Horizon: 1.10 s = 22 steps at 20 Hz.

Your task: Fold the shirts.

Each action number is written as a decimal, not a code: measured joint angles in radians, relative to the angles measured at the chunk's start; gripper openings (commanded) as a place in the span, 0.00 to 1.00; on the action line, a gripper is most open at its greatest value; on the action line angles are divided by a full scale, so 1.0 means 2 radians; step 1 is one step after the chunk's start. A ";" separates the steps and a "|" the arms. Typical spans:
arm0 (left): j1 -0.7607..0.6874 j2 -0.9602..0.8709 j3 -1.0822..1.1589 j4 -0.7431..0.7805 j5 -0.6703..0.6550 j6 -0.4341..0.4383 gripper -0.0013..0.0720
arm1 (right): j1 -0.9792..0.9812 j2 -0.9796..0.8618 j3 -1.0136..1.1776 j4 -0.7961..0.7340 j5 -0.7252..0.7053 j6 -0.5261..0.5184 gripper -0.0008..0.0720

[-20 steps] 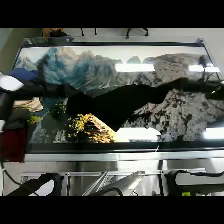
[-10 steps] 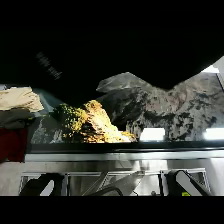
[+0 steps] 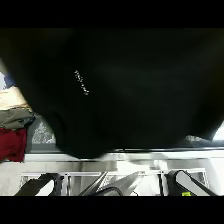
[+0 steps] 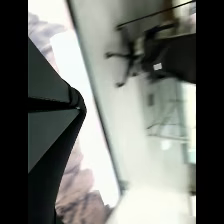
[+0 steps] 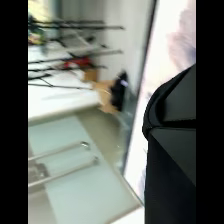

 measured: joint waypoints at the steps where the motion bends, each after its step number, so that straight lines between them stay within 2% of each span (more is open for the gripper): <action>1: -0.009 -0.034 -0.002 -0.004 0.000 0.002 0.03 | 0.015 -0.024 -0.018 -0.012 -0.001 0.000 0.05; 8: -0.049 -0.266 -0.003 0.031 0.036 0.003 0.03 | 0.092 -0.249 -0.066 -0.073 -0.069 -0.011 0.05; 13: -0.037 -0.388 0.073 0.041 0.050 -0.016 0.03 | 0.108 -0.387 -0.029 -0.075 -0.129 -0.031 0.05; 17: -0.034 -0.413 0.100 0.043 0.063 -0.027 0.03 | 0.109 -0.446 0.056 -0.084 -0.145 -0.027 0.05; 22: -0.041 -0.399 0.043 0.056 0.043 -0.044 0.03 | 0.109 -0.469 0.110 -0.158 -0.145 0.005 0.05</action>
